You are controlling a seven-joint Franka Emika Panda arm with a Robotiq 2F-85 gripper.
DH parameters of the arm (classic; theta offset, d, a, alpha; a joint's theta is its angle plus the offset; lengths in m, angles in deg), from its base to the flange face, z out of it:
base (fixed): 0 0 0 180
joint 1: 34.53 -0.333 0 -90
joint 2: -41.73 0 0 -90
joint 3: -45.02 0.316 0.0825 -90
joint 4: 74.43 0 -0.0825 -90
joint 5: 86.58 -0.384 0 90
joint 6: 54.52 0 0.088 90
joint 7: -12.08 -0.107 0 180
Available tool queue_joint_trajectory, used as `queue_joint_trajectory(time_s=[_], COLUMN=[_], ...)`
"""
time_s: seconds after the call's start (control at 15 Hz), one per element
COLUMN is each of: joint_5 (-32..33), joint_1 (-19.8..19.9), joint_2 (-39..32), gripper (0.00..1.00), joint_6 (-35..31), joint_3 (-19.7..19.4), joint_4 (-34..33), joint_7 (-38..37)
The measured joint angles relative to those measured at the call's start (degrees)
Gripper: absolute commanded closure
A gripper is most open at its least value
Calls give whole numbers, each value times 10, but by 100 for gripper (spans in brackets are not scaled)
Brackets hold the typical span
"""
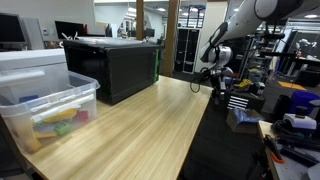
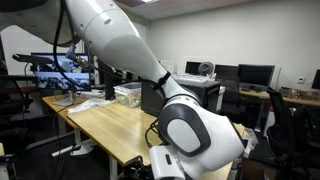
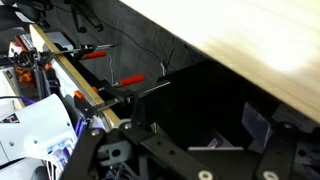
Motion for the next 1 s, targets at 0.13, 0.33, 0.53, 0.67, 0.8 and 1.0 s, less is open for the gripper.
queue_joint_trajectory(time_s=[0.13,0.33,0.53,0.67,0.8,1.0], joint_5=[3,7,8,8,8,7], joint_1=[-3,-7,-9,-9,-9,-9], joint_2=[-1,-3,-7,-12,-16,-33], gripper=[0,0,0,0,0,0], joint_6=[0,0,0,1,1,5], joint_3=[0,0,0,1,2,5], joint_4=[0,0,1,1,0,-10], joint_7=[-10,-23,-31,-39,-44,-58])
